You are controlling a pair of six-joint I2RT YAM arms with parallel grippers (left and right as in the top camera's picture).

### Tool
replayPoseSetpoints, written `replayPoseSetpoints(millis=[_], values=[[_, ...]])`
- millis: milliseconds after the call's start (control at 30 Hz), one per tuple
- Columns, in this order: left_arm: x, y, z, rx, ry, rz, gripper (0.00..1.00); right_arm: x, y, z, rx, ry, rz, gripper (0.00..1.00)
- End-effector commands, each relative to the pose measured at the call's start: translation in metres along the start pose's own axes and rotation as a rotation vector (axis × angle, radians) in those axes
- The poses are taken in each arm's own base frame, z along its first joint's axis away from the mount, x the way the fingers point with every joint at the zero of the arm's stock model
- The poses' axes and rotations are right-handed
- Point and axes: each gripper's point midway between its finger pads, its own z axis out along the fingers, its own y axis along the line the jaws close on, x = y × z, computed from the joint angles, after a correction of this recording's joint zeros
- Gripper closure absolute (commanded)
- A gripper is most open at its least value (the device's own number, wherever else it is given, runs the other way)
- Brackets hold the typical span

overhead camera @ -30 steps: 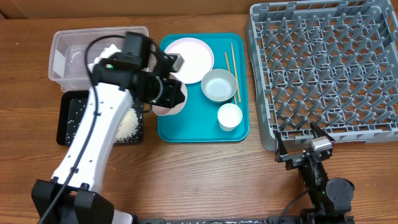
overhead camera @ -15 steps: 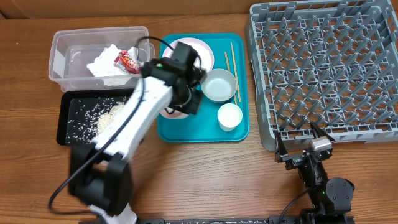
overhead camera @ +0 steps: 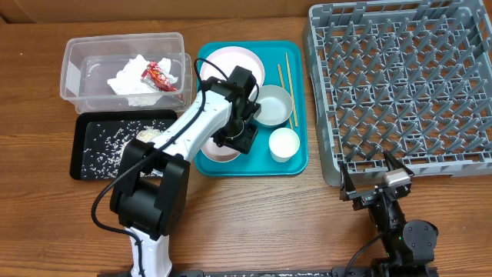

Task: Sort waste into correct bins and load items into the dishwasher
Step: 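Carry the emptied pink bowl back and set it on the teal tray, then move the left gripper to the white cup and grasp it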

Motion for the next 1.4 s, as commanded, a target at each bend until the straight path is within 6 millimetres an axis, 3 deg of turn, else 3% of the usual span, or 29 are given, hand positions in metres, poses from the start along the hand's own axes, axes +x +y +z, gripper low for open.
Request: replayPoseSetpoints(millis=[0,100,167,200,233,367,567,700,800,1367], values=[[-0.007,-0.001,0.001,0.002,-0.012,0.012,0.23,0.002,0.0,0.0,-0.001,-0.005,0.006,0.0],[-0.015,-0.003,-0.016,0.005,-0.035,0.011,0.17,0.002,0.0,0.0,-0.001,-0.005,0.006,0.0],[-0.025,-0.005,-0.04,0.006,-0.069,0.012,0.16,0.002,0.0,0.0,-0.001,-0.005,0.006,0.0],[-0.031,-0.006,-0.054,0.006,-0.09,0.014,0.16,0.002,0.0,0.0,-0.001,-0.005,0.006,0.0],[-0.042,-0.011,-0.083,0.007,-0.143,0.024,0.16,0.002,0.0,0.0,-0.001,-0.005,0.006,0.0],[-0.059,-0.021,-0.147,0.011,-0.269,0.044,0.16,0.002,0.0,0.0,-0.001,-0.005,0.006,0.0],[-0.067,-0.034,-0.226,0.014,-0.446,0.072,0.15,0.002,0.0,0.0,-0.001,-0.005,0.006,0.0],[-0.066,-0.037,-0.255,0.012,-0.523,0.083,0.15,0.002,0.0,0.0,-0.001,-0.005,0.006,0.0],[-0.067,-0.039,-0.265,0.013,-0.558,0.088,0.15,0.002,0.0,0.0,-0.001,-0.005,0.006,0.0],[-0.067,-0.033,-0.264,-0.021,-0.557,0.079,0.15,0.002,0.0,0.0,-0.001,-0.004,0.006,0.0]])
